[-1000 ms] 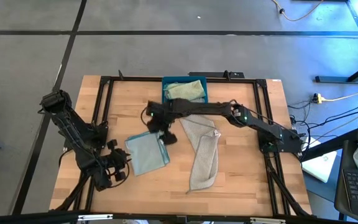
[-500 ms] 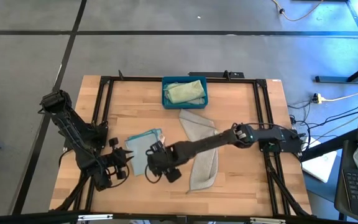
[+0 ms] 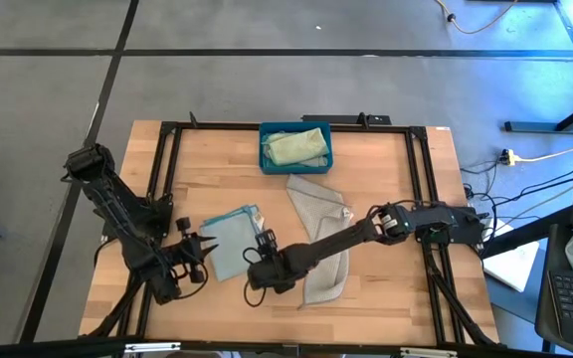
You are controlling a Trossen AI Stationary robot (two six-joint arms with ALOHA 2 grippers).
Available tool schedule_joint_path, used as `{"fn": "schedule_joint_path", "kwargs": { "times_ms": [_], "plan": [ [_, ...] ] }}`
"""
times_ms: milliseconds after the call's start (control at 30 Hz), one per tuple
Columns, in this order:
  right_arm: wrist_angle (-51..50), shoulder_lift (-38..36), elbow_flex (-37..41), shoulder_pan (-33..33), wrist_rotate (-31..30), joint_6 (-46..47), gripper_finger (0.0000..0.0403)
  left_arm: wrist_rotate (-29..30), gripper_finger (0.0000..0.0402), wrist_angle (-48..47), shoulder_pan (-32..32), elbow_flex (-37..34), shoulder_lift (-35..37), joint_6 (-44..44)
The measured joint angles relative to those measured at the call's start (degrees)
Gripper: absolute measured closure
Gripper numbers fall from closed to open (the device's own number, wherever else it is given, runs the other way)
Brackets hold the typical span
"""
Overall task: Fold microfiber towels
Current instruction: Fold the light blue towel
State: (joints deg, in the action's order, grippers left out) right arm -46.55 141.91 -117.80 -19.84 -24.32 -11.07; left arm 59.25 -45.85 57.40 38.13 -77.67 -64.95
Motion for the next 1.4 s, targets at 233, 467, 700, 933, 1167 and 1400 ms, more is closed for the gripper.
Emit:
{"fn": "schedule_joint_path", "kwargs": {
  "times_ms": [233, 467, 700, 933, 1167, 1400],
  "plan": [
    [2.46, 0.13, 0.22, -0.8, -2.71, 0.29, 0.0211, 0.04, 0.0317, 0.3, -1.24, -0.02, 0.0, 2.37],
    [-0.03, -1.39, 0.34, -1.5, -2.8, 0.06, 0.0225, 0.06, 0.0317, 0.4, -1.56, -0.02, 0.0, 2.58],
    [2.53, -4.14, 0.23, -2.77, 1.82, 0.35, 0.0222, 0.08, 0.0317, 0.37, -1.67, -0.02, 0.0, 2.6],
    [6.07, -2.47, 4.99, -2.61, 0.07, -0.98, 0.0202, 0.13, 0.0317, 0.37, -1.89, -0.02, 0.0, 2.6],
    [8.4, -2.71, 6.28, -1.2, -0.79, -1.21, 0.019, 0.13, 0.0317, 0.2, -1.89, -0.02, -0.01, 2.66],
    [12.07, -2.0, 6.41, 1.22, 0.64, -2.62, 0.0189, 0.13, 0.0317, 0.18, -1.89, -0.02, -0.02, 2.64]
  ]
}}
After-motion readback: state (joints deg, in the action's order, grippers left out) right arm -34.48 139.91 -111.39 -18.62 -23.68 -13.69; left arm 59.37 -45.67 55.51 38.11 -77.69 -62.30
